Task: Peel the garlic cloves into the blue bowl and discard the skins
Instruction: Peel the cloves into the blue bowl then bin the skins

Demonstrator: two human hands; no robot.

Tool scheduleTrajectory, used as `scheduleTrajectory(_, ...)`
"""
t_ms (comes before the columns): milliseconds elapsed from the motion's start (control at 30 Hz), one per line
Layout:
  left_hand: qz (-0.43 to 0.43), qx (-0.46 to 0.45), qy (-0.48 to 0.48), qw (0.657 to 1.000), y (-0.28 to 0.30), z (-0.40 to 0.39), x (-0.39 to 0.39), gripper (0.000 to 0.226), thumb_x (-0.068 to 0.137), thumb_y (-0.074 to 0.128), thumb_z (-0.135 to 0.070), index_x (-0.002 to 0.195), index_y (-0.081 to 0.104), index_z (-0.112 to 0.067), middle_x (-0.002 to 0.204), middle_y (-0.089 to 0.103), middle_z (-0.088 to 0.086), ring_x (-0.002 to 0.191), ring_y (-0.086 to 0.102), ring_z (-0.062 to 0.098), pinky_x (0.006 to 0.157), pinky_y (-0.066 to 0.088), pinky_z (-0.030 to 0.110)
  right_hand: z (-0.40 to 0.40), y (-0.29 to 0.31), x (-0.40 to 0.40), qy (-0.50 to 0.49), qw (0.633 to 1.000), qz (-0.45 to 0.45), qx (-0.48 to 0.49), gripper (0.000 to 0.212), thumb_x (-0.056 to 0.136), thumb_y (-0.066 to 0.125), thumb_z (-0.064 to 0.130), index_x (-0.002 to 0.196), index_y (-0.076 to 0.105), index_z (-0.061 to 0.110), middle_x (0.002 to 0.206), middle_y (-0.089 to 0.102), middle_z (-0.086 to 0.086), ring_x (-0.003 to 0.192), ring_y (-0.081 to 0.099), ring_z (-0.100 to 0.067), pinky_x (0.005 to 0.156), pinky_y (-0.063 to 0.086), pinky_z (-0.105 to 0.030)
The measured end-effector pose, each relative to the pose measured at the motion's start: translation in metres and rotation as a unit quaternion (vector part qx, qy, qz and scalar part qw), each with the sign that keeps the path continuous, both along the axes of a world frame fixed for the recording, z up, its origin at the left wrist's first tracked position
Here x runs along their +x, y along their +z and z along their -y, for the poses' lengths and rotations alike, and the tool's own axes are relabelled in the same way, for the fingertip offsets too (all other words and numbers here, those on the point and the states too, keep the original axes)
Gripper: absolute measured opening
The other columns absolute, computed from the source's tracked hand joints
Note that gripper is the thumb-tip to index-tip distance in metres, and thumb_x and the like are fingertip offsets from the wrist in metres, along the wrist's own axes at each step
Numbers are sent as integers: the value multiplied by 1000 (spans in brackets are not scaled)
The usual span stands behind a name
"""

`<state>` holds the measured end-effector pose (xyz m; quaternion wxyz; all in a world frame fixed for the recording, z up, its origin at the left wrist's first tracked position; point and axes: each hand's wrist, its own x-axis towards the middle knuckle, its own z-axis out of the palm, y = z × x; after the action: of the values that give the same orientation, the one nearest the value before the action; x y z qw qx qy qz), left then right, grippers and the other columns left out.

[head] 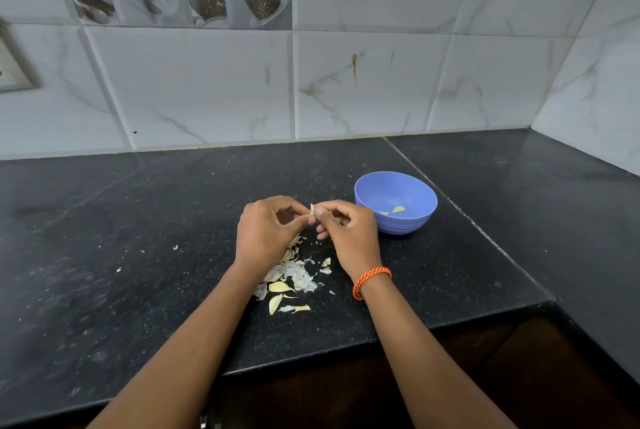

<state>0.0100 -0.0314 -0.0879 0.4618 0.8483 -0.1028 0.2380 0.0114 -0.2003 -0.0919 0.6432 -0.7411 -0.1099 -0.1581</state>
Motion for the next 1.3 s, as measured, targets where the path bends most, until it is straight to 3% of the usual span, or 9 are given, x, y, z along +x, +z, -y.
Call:
scheduleTrajectory(233, 19, 68, 33, 997, 0, 1, 0, 12, 89, 88, -39, 82, 78, -40, 73, 70, -24, 67, 65, 4, 58, 45, 22, 0, 0, 0, -3, 999, 27, -39, 18, 100, 70, 4, 113, 81, 9, 86, 78, -2, 66, 68, -9, 62, 57, -22)
scheduleTrajectory(367, 9, 38, 16, 999, 2, 0, -1, 8, 89, 87, -41, 89, 80, -35, 79, 75, -21, 70, 70, 2, 64, 55, 28, 0, -2, 3, -20, 999, 19, -42, 10, 99, 73, 6, 106, 78, 10, 84, 79, -3, 67, 72, -16, 60, 61, -28)
scheduleTrajectory(467, -15, -29, -13, 999, 4, -1, -3, 7, 91, 87, -30, 94, 81, -30, 78, 78, -13, 69, 75, 8, 70, 64, 37, 0, -4, 4, -28, 998, 15, -50, 5, 98, 74, 7, 100, 76, 10, 84, 79, -3, 66, 74, -17, 59, 62, -30)
scheduleTrajectory(667, -33, -92, -43, 994, 6, -1, -4, 7, 92, 85, -16, 99, 83, -19, 86, 82, -8, 80, 80, 9, 74, 63, 26, -2, -6, 4, -45, 993, 37, -98, 7, 97, 77, 12, 101, 76, 17, 80, 75, 4, 69, 73, -10, 64, 61, -24)
scheduleTrajectory(767, -33, -96, -45, 994, 6, 0, -5, 7, 92, 85, -15, 99, 84, -18, 88, 83, -7, 83, 81, 9, 78, 66, 32, -3, -5, 3, -50, 988, 64, -135, 3, 96, 79, 17, 99, 77, 19, 81, 75, 8, 76, 72, -7, 67, 57, -18)
scheduleTrajectory(1000, -26, -83, -30, 996, 5, 0, -4, 10, 91, 87, -17, 101, 86, -15, 88, 83, -7, 81, 81, 8, 81, 68, 38, -4, -5, 3, -70, 972, 96, -203, 9, 99, 76, 24, 103, 82, 18, 93, 78, 7, 84, 70, -7, 76, 59, -25)
scheduleTrajectory(1300, -26, -64, -31, 997, 4, 2, -4, 8, 91, 86, -13, 98, 86, -14, 88, 82, -8, 81, 79, 4, 78, 65, 24, -9, -3, 1, -80, 952, 99, -279, 13, 103, 68, 20, 105, 80, 18, 98, 78, 0, 84, 70, -11, 75, 57, -25)
